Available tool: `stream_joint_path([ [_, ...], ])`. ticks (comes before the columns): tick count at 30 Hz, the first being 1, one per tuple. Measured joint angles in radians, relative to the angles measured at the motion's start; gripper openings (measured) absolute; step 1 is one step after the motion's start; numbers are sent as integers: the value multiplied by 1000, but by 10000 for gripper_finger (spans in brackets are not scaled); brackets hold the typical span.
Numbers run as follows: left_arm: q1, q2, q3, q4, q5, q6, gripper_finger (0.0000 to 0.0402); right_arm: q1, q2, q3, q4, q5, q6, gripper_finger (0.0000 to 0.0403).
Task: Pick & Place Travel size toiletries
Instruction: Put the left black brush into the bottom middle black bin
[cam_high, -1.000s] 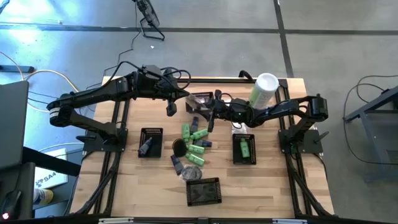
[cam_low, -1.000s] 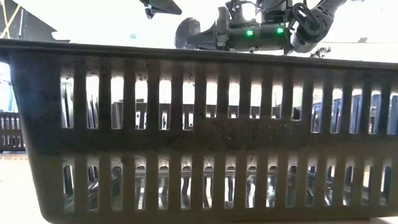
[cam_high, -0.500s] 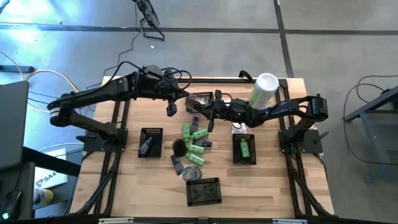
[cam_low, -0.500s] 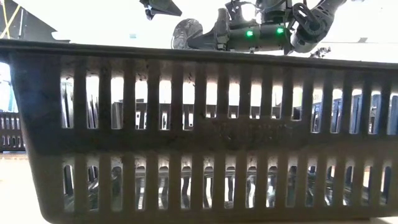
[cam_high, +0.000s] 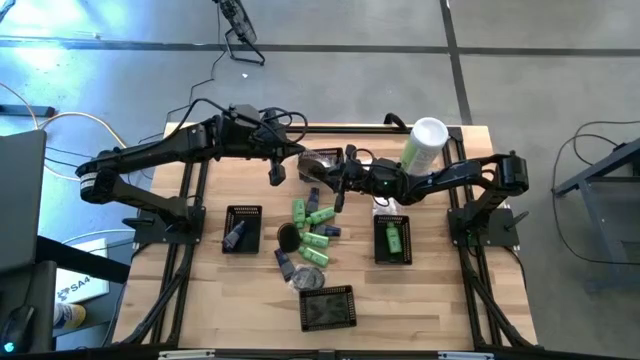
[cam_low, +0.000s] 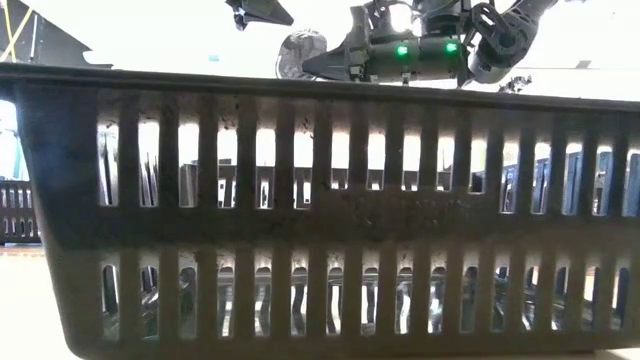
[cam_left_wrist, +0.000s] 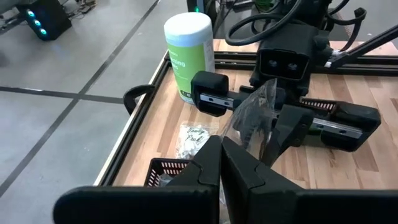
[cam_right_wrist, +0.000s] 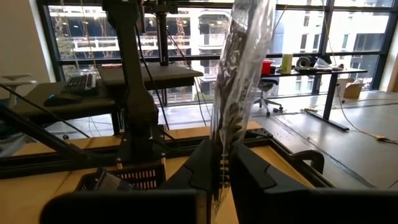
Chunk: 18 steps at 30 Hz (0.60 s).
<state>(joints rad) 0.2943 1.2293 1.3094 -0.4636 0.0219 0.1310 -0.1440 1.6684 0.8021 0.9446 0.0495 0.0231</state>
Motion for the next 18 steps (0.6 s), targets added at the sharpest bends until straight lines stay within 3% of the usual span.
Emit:
stream_joint_path([
  [18,0,-1,0,16,40,-49,0,-2,-1,0,0,3,3,25],
])
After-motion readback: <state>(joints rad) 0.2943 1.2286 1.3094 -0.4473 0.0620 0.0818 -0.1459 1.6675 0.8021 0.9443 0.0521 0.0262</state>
